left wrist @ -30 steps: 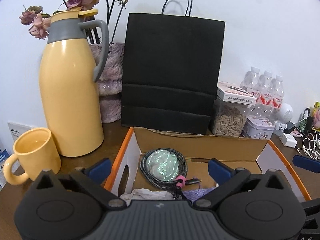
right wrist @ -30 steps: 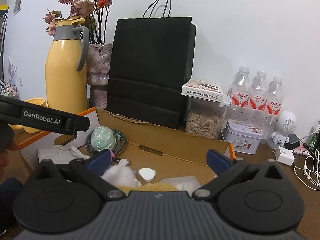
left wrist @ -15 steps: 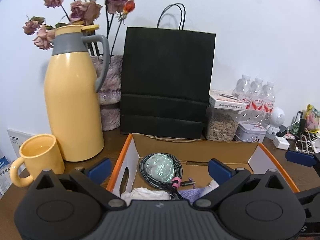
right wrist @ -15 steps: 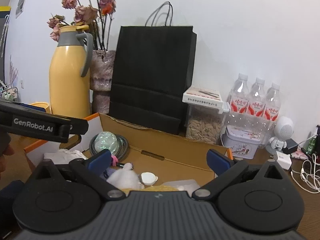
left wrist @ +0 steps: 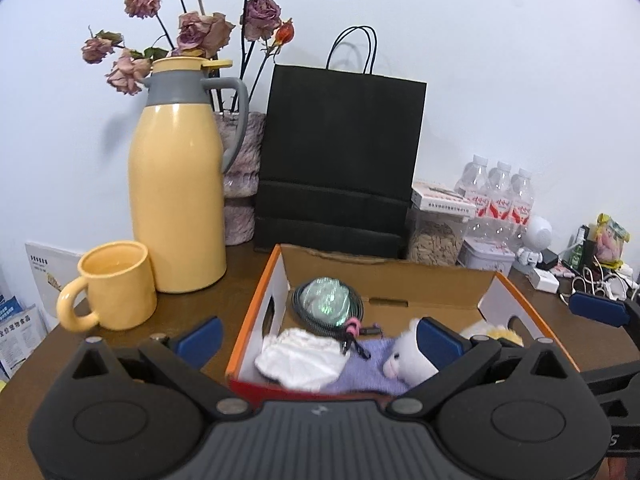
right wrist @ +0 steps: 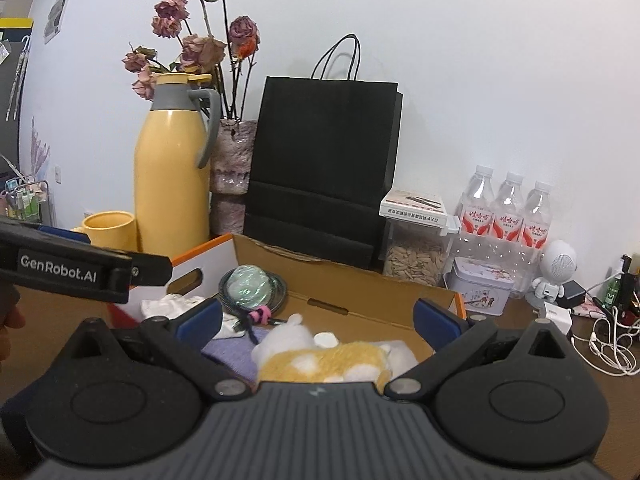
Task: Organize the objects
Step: 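Move both grippers back toward the remaining caps and blue pouch on the table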
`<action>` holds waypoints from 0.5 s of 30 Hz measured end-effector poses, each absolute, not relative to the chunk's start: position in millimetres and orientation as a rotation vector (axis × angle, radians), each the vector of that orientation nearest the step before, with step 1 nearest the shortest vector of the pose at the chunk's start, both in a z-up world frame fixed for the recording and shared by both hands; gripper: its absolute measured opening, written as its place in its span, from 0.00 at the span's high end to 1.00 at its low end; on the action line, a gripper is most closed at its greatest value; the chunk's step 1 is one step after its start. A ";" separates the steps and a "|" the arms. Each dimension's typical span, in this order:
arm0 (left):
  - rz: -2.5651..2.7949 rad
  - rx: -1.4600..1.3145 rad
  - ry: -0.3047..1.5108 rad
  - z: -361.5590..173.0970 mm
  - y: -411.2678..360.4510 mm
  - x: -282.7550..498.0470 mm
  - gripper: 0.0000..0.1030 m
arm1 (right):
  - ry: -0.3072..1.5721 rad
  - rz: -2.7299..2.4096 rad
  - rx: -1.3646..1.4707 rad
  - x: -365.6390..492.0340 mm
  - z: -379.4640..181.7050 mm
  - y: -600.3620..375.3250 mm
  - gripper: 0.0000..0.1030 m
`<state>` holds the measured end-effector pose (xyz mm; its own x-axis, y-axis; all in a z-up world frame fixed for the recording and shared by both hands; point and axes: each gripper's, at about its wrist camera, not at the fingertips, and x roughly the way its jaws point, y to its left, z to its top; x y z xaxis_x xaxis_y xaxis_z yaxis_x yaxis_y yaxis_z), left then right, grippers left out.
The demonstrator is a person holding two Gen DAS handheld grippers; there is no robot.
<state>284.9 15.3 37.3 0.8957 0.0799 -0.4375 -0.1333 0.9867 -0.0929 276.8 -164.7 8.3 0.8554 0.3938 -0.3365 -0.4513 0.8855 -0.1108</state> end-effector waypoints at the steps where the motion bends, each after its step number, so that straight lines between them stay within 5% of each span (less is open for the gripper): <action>1: 0.111 -0.120 0.452 36.3 14.9 280.8 0.00 | 0.314 0.449 -0.189 272.6 8.0 -164.5 0.00; 15: 0.143 -0.087 0.507 19.3 24.7 230.2 0.00 | 0.356 0.457 -0.182 225.4 -5.7 -162.4 0.00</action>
<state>230.2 24.7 19.3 0.8646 0.1151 -0.4891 -0.1582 0.9863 -0.0477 225.4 -162.4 -5.7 0.8374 0.3975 -0.3753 -0.4605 0.8829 -0.0922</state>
